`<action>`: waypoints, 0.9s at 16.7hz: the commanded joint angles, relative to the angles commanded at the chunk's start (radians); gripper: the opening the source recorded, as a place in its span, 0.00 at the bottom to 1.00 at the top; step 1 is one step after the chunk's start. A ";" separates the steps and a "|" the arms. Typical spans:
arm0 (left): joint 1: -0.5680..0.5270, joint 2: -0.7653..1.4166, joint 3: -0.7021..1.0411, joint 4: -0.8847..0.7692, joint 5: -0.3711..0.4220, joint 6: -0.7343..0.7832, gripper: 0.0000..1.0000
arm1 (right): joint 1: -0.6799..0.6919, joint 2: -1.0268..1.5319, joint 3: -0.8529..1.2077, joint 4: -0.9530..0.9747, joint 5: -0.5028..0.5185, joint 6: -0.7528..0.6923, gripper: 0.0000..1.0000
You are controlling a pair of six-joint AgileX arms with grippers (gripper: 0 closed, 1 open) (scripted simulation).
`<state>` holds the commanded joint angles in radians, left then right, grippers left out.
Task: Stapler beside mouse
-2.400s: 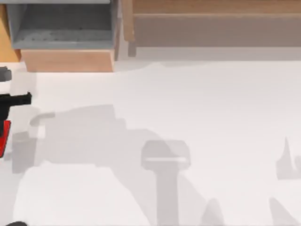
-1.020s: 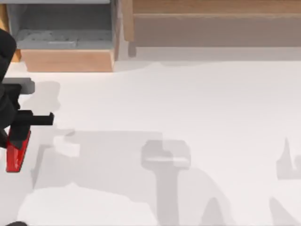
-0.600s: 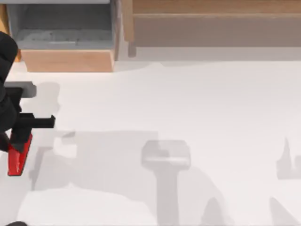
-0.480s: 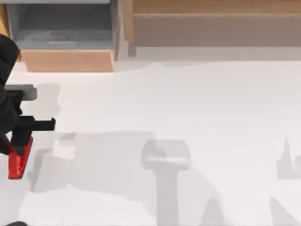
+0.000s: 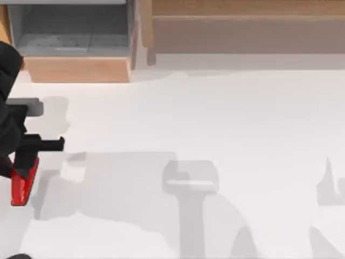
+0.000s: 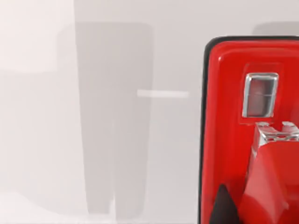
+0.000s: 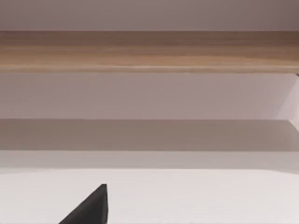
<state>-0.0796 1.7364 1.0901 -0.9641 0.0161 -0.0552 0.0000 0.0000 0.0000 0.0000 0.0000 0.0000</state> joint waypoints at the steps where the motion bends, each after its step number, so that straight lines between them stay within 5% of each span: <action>1: 0.000 -0.004 0.000 0.013 -0.003 0.000 0.00 | 0.000 0.000 0.000 0.000 0.000 0.000 1.00; 12: 0.001 0.027 -0.043 0.096 -0.021 0.004 0.00 | 0.000 0.000 0.000 0.000 0.000 0.000 1.00; 15: 0.001 0.027 -0.043 0.096 -0.021 0.004 0.23 | 0.000 0.000 0.000 0.000 0.000 0.000 1.00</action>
<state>-0.0791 1.7634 1.0470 -0.8680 -0.0049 -0.0514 0.0000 0.0000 0.0000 0.0000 0.0000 0.0000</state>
